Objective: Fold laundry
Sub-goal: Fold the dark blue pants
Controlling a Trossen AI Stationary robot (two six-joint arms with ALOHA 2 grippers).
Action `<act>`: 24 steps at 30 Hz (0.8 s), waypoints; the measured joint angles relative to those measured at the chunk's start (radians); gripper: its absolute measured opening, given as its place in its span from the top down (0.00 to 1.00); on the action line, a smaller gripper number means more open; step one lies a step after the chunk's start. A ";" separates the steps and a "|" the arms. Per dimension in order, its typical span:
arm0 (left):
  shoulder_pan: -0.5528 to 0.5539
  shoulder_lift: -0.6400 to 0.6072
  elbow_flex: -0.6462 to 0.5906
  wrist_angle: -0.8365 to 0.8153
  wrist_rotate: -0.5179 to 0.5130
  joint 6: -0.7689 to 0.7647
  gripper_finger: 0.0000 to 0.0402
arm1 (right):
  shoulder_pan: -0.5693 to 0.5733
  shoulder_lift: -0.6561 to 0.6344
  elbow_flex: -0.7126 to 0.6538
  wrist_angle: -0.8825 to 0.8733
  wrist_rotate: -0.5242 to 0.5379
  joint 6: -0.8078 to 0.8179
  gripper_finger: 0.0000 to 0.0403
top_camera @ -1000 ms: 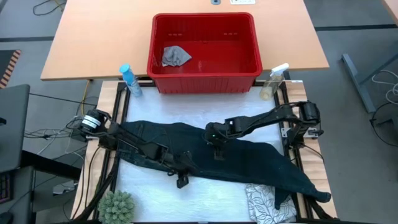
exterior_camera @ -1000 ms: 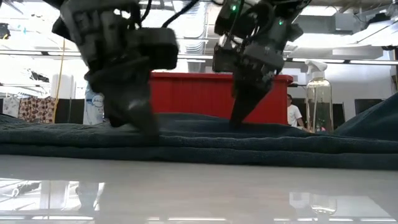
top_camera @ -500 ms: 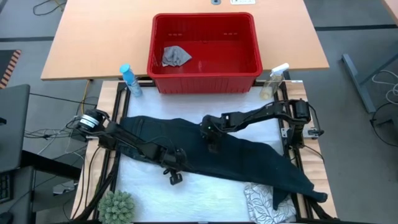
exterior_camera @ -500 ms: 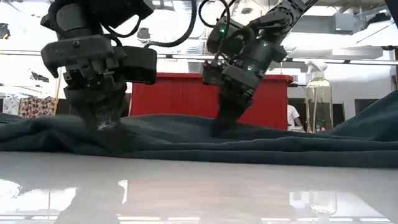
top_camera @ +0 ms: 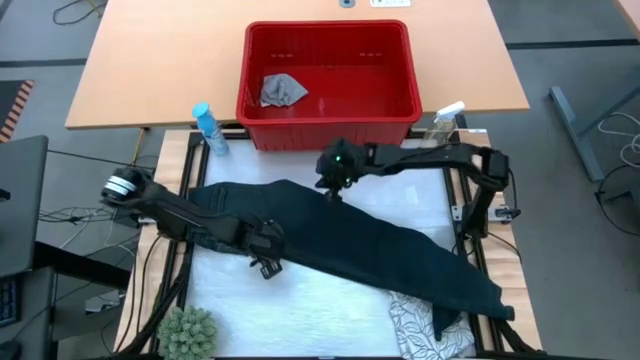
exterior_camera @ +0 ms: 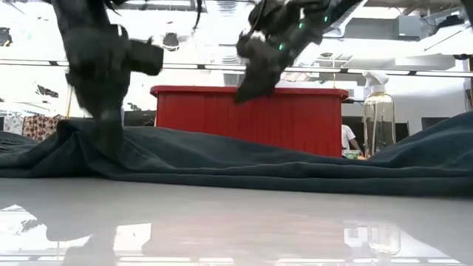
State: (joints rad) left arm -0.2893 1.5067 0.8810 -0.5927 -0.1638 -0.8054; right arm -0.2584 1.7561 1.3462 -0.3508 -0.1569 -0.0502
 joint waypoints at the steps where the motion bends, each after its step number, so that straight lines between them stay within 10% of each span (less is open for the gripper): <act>1: 0.000 -0.035 0.001 0.000 -0.002 -0.016 1.00 | 0.000 -0.024 0.011 -0.024 0.000 -0.010 0.95; 9: 0.022 -0.216 0.002 0.200 -0.290 0.040 1.00 | 0.024 -0.277 0.077 -0.214 0.001 0.040 0.95; 24: 0.080 0.163 0.003 0.558 -0.123 0.175 1.00 | 0.274 -0.718 0.077 -0.186 0.354 0.234 0.96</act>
State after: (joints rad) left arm -0.2089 1.6701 0.8845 -0.0351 -0.2872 -0.6303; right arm 0.0151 1.0379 1.4231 -0.5372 0.1971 0.1838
